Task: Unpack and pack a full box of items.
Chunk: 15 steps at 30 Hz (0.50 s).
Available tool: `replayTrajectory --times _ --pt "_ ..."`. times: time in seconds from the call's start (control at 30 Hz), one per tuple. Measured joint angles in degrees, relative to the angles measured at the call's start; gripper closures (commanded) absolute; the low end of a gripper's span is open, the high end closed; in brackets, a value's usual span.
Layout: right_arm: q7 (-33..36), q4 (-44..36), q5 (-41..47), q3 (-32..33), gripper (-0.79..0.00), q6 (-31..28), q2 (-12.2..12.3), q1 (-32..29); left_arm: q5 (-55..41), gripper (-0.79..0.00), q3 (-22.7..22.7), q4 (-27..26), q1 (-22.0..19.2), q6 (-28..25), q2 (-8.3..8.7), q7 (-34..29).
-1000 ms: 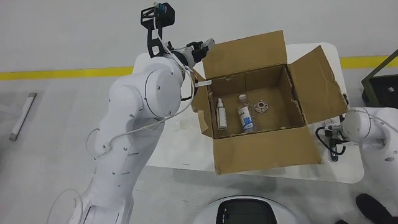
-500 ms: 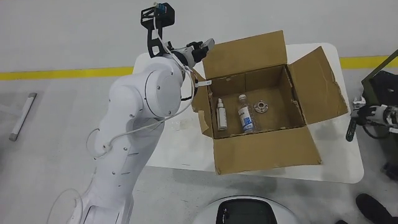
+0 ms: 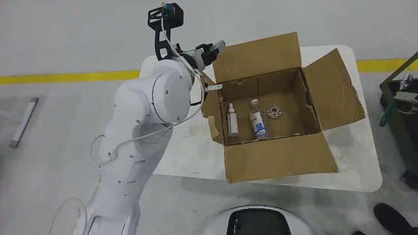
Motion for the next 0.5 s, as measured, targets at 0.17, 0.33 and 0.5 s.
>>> replayTrajectory --times 0.17,0.33,0.5 --pt "0.94 0.16 7.05 0.12 0.0 -1.18 0.49 0.17 0.0 -0.785 0.0 0.0 0.0 0.0 0.0 0.0" --pt "1.17 -1.24 12.54 -2.47 0.0 -1.68 0.93 0.9 0.0 -0.785 0.0 0.0 0.0 0.0 0.0 0.0" --pt "1.18 -4.24 15.03 -7.67 0.0 -1.1 1.49 3.35 0.0 -0.785 0.0 0.0 0.0 0.0 0.0 0.0"
